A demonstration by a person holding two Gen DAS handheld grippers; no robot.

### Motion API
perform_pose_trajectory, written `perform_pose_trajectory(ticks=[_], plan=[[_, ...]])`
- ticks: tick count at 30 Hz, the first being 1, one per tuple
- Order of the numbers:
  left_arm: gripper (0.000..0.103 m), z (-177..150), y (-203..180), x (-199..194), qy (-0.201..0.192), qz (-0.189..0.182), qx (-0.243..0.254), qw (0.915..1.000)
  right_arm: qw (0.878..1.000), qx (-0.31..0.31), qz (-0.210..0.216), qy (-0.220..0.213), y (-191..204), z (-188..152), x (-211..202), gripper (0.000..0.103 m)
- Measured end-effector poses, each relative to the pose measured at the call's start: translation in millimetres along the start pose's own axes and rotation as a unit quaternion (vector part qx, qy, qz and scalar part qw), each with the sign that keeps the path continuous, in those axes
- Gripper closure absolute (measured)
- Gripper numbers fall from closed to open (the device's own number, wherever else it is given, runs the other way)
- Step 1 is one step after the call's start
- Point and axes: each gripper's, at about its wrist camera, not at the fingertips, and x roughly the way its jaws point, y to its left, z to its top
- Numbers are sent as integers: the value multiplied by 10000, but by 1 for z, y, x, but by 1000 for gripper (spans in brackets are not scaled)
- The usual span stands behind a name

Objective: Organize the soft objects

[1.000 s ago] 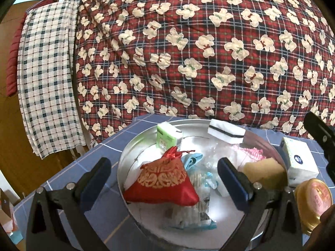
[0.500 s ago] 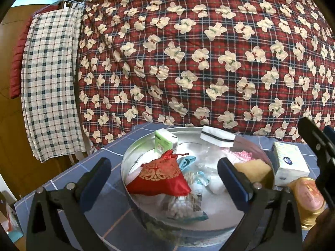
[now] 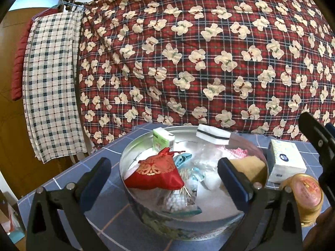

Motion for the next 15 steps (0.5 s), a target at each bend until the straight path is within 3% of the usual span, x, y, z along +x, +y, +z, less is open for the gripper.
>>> perform_pose_trajectory(ticks=[15], plan=[[0,-5,-3,-7,-45,34,43,10000,9999,93,-40,-73,-4,2,-4,11]])
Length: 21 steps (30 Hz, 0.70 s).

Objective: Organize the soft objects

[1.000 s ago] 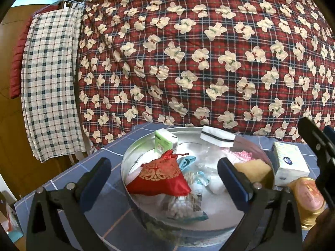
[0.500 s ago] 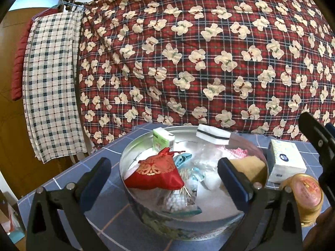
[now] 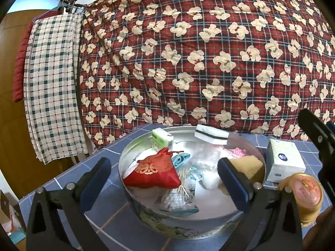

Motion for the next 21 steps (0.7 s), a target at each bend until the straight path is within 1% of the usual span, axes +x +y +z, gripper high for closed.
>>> perform_pose_trajectory(ticks=[13,21], plan=[[0,-1,2,2,70,-15,-40,10000,10000,20,-34,43,-2,0,1,11],[0,-2,3,3,63,50,-39,10000,10000,27,-43,53,-3,-1,2,11]])
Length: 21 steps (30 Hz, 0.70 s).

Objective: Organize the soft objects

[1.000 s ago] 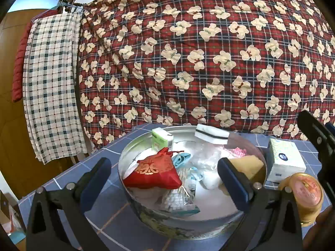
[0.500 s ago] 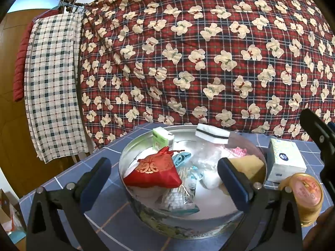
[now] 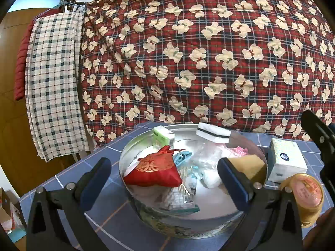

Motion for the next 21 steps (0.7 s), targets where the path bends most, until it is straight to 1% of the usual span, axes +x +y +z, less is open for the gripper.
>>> perform_pose_trajectory(ticks=[8,14,21], plan=[[0,1,0,1,12,-10,4,10000,10000,5,-7,10,1,0,0,11],[0,-1,0,0,11,-105,41,9999,10000,1,-5,6,1,0,1,11],[0,0,0,-1,44,-39,35,10000,10000,1,-13,9,1,0,1,11]])
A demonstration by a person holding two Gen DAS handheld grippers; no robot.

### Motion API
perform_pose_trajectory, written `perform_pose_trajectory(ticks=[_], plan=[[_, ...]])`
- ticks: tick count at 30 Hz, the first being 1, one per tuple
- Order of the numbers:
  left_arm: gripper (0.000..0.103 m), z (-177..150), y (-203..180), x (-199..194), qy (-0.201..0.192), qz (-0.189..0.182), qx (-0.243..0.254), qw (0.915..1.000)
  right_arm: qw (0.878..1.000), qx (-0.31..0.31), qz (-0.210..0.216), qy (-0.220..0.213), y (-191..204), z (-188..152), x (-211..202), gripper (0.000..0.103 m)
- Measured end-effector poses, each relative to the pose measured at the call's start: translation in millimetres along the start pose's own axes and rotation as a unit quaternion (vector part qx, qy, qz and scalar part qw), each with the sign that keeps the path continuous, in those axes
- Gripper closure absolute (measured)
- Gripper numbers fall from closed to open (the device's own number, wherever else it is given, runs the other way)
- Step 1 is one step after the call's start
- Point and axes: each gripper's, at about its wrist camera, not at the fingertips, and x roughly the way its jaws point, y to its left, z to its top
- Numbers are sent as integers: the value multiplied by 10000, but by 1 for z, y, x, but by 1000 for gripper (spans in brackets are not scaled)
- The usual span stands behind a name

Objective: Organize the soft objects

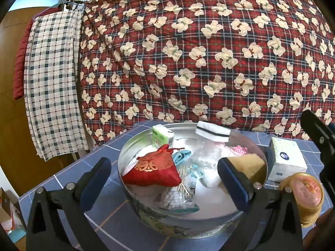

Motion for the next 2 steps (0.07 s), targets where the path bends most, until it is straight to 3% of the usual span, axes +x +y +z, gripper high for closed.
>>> perform_pose_trajectory(ticks=[2], plan=[[0,1,0,1,1,7,15,10000,10000,2,6,0,0,0,0,11]])
